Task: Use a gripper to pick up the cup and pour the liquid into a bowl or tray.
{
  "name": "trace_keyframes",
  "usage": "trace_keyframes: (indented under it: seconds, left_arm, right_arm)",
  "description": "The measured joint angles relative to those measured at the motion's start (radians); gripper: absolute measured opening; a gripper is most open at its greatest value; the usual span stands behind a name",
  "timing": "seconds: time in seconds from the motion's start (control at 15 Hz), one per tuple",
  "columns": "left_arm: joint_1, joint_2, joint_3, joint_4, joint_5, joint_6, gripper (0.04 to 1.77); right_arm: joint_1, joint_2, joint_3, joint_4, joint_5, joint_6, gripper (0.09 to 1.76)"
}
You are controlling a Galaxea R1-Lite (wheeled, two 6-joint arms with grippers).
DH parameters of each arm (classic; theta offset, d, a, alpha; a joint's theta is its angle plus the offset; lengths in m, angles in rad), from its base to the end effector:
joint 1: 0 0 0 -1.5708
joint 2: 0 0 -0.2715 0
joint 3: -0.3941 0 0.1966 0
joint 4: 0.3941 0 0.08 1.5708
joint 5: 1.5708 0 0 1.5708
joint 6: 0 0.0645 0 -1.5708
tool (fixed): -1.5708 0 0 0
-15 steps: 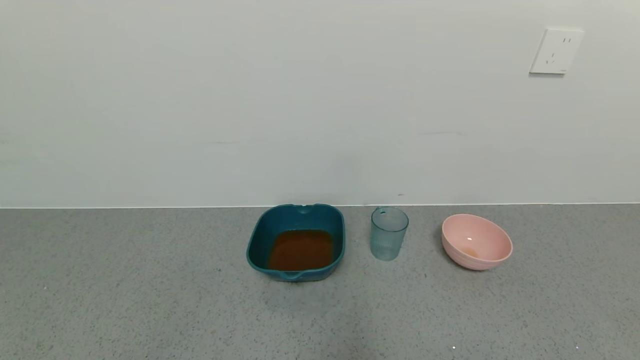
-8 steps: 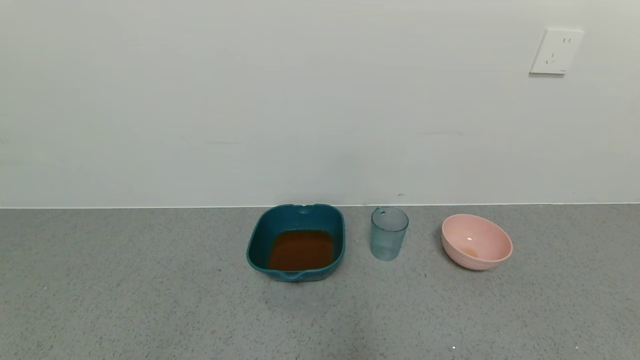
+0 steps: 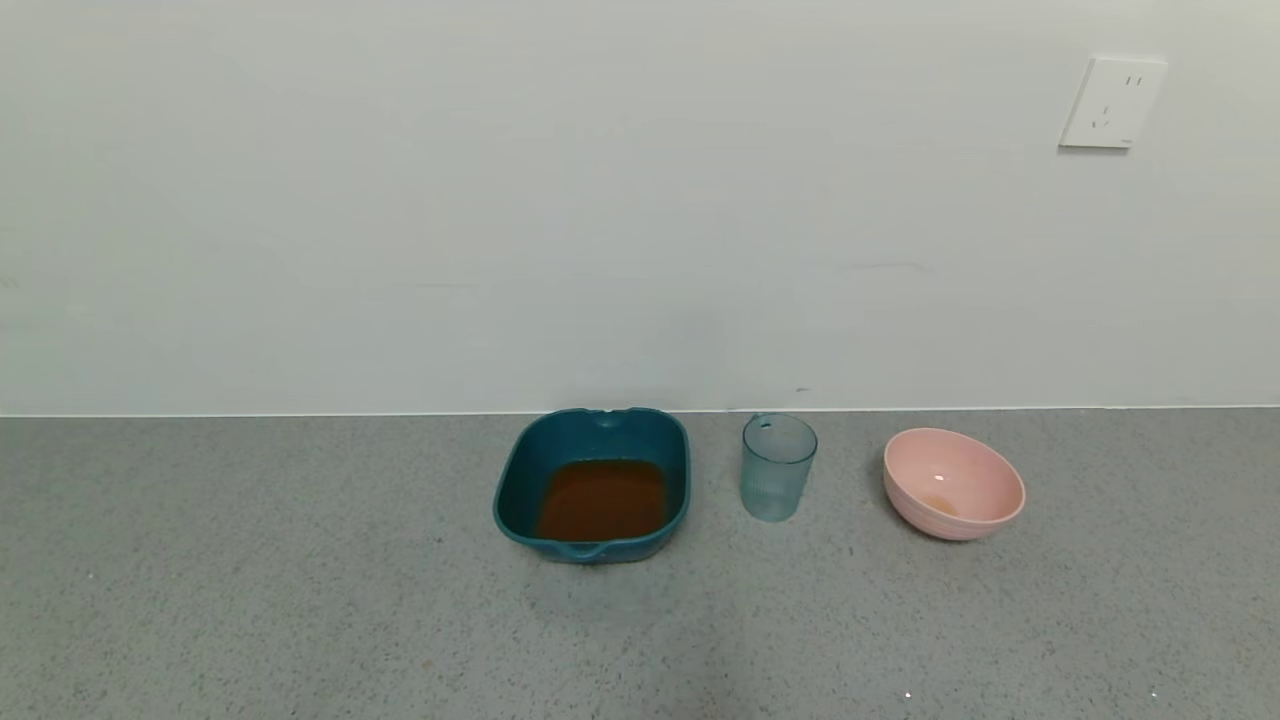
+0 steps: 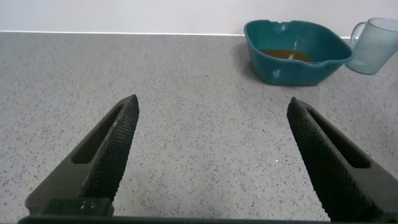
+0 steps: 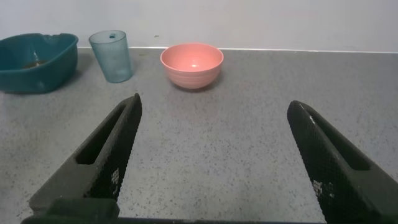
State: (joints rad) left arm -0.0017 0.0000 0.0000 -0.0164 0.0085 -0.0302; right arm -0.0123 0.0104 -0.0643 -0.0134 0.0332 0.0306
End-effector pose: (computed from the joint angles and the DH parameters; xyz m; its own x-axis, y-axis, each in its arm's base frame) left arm 0.0545 0.0005 0.0779 0.9998 0.0068 0.0164 -0.0063 0.9995 -0.0303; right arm 0.0499 0.0015 0.0977 0.9975 0.0209 0.0672 -0.0229 0.9993 0.0283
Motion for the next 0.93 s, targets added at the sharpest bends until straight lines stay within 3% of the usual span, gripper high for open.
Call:
trace_keyframes:
  seconds: [0.2, 0.93]
  left_arm:
    - [0.0, 0.0, 0.0, 0.0, 0.0, 0.0, 1.72]
    - [-0.001, 0.0, 0.0, 0.0, 0.0, 0.0, 1.72]
  right_arm:
    - [0.002, -0.008, 0.054, -0.016, -0.004, -0.031, 1.7]
    - [0.004, -0.01, 0.064, 0.015, -0.026, -0.029, 1.71]
